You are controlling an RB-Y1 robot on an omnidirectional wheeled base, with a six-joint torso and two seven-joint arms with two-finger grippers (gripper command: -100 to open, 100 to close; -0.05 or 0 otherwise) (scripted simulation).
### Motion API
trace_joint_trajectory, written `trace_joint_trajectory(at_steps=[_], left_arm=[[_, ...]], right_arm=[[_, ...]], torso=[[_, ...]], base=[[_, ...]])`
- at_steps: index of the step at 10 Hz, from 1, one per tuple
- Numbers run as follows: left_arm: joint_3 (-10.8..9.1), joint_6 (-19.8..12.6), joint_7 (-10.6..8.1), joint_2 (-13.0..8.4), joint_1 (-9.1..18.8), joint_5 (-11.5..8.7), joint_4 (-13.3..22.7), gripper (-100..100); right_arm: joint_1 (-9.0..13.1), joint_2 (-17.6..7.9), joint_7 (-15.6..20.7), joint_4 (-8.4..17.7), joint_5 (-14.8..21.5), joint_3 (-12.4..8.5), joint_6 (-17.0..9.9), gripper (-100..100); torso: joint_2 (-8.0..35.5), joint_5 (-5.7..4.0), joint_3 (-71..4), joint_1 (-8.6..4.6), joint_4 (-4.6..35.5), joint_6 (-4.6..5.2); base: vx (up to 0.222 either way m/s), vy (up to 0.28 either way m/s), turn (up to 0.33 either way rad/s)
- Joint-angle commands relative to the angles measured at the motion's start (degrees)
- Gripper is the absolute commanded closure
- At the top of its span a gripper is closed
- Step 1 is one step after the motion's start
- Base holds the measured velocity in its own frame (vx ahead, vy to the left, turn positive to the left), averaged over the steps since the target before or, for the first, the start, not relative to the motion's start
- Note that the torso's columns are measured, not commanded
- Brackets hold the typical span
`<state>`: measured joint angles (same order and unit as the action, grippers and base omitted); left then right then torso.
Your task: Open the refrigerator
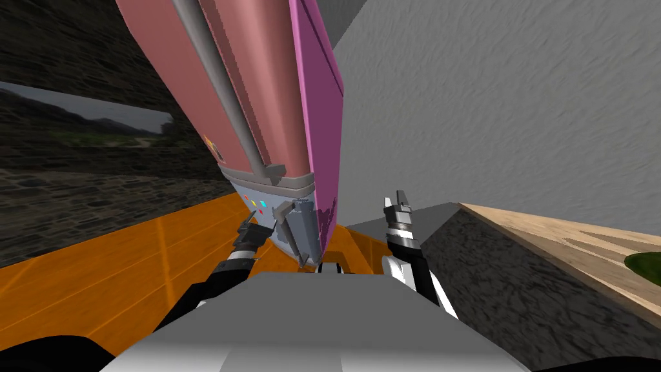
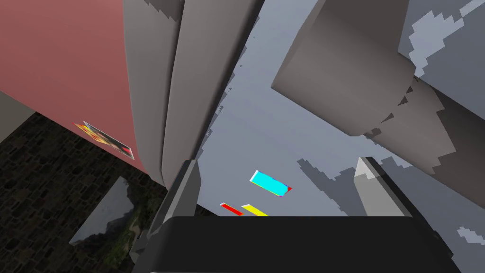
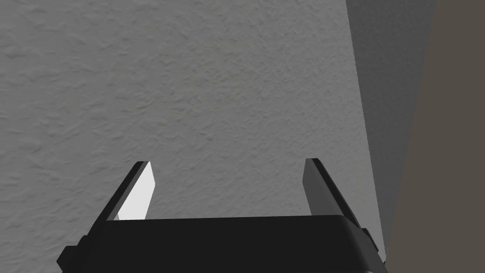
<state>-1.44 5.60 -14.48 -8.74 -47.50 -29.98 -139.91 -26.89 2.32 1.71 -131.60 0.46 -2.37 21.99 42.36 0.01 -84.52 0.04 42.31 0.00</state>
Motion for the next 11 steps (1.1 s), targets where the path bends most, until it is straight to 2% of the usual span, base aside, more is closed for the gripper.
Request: trace_joint_trajectory(at_steps=[1, 2, 3, 5, 7, 8, 9, 10, 11], left_arm=[[-0.35, -3.4, -1.23, 0.6, -2.1, -2.8, -1.0, -100], [-0.48, -4.4, -1.69, 1.0, -3.0, -3.9, -1.3, -100], [-0.48, -4.4, -1.69, 1.0, -3.0, -3.9, -1.3, -100], [-0.72, -6.4, -2.54, 2.1, -4.5, -5.8, -2.0, -100], [-0.91, -8.0, -3.22, 4.0, -5.7, -7.3, -3.2, -100], [-1.04, -9.1, -3.69, 6.6, -6.5, -8.4, -4.7, -100], [-1.08, -9.4, -3.82, 8.1, -6.8, -8.7, -5.5, -100], [-1.10, -9.5, -3.89, 9.0, -6.9, -8.8, -5.9, -100], [-2.04, -9.3, -3.63, 9.0, -6.9, -8.4, -5.1, -100]], right_arm=[[0.0, 0.0, 0.0, 0.0, 0.0, 0.0, 0.0, 0], [0.0, 0.0, 0.0, 0.0, 0.0, 0.0, 0.0, 0], [0.0, 0.0, 0.0, 0.0, 0.0, 0.0, 0.0, 0], [0.0, 0.0, 0.0, 0.0, 0.0, 0.0, 0.0, 0], [0.0, 0.0, 0.0, 0.0, 0.0, 0.0, 0.0, 0], [0.0, 0.0, 0.0, 0.0, 0.0, 0.0, 0.0, 0], [0.0, 0.0, 0.0, 0.0, 0.0, 0.0, 0.0, 0], [0.0, 0.0, 0.0, 0.0, 0.0, 0.0, 0.0, 0], [0.0, 0.0, 0.0, 0.0, 0.0, 0.0, 0.0, 0]], torso=[[-0.1, 0.01, 0.0, -0.13, -0.1, 0.08], [0.0, 0.02, 0.0, -0.42, -0.2, 0.25], [-0.1, 0.00, 0.0, -0.76, -0.2, 0.39], [-0.1, -0.07, 0.0, -0.95, -0.2, 0.47], [0.2, -0.19, 0.2, -1.36, -0.1, 0.45], [0.3, -0.29, 0.2, -1.49, 0.0, 0.47], [0.5, -0.41, 0.3, -1.66, 0.1, 0.49], [0.5, -0.51, 0.3, -1.82, 0.2, 0.59], [0.6, -0.64, 0.3, -1.98, 0.3, 0.68]], base=[[0.061, -0.100, 0.138], [0.085, -0.102, 0.099], [0.047, -0.080, 0.039], [0.031, -0.070, 0.052], [0.040, -0.106, 0.076], [0.046, -0.088, 0.083], [0.043, -0.082, 0.065], [0.021, -0.053, 0.020], [0.016, 0.022, 0.047]])
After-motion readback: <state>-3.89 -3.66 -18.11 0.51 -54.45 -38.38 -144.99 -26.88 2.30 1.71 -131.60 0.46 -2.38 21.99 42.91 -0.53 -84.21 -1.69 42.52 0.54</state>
